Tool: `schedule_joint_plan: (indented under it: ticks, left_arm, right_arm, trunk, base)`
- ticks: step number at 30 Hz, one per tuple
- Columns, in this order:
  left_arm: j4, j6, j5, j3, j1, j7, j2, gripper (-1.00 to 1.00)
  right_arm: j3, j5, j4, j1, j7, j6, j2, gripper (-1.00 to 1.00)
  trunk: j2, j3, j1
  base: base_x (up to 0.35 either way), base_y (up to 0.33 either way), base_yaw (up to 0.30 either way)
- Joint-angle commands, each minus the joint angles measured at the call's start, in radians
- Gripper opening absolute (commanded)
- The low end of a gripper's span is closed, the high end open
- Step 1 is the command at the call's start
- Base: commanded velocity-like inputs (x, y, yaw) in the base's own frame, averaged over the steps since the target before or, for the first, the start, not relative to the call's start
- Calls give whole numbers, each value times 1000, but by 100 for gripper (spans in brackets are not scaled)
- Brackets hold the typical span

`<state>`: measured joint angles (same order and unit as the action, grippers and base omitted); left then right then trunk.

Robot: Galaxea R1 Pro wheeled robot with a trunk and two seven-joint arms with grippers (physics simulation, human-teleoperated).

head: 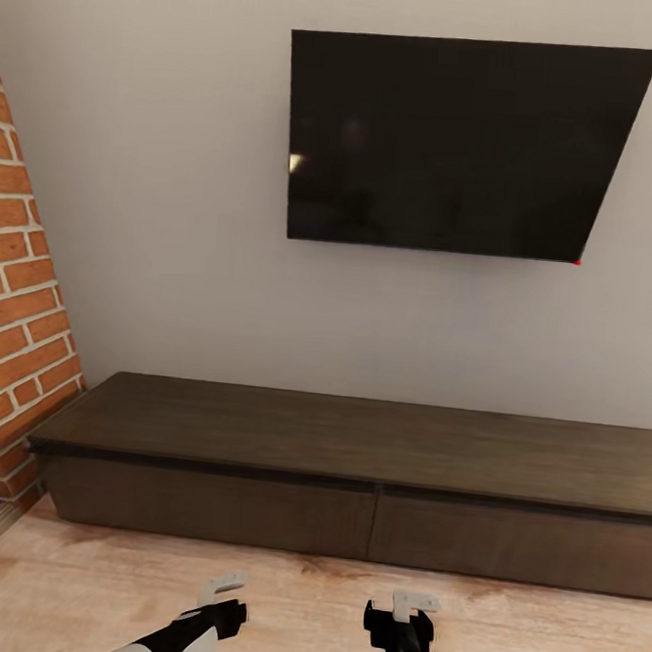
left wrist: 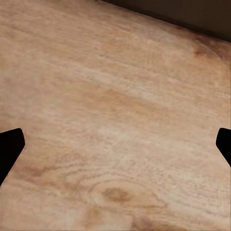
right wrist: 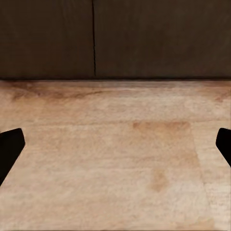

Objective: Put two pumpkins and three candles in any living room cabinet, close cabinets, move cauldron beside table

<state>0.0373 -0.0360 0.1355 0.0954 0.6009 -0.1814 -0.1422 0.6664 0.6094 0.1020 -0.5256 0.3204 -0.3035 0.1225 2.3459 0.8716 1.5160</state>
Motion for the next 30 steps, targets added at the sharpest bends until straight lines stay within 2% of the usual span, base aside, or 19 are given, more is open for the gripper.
schedule_joint_plan:
  ticks: [1,22,30]
  left_arm:
    - [0,-4,4,7,0,2,0,100]
    - [-1,-4,5,9,0,19,2,100]
    - [0,-3,4,9,0,19,5,100]
  right_arm:
    - [9,8,-1,-1,4,-3,0,100]
    - [7,9,1,-1,5,-5,-1,100]
    - [7,9,1,-1,4,-5,0,100]
  trunk:
    - [0,1,0]
    - [0,1,0]
    - [0,1,0]
  base:
    - [0,306,0]
    - [0,305,0]
    - [0,43,0]
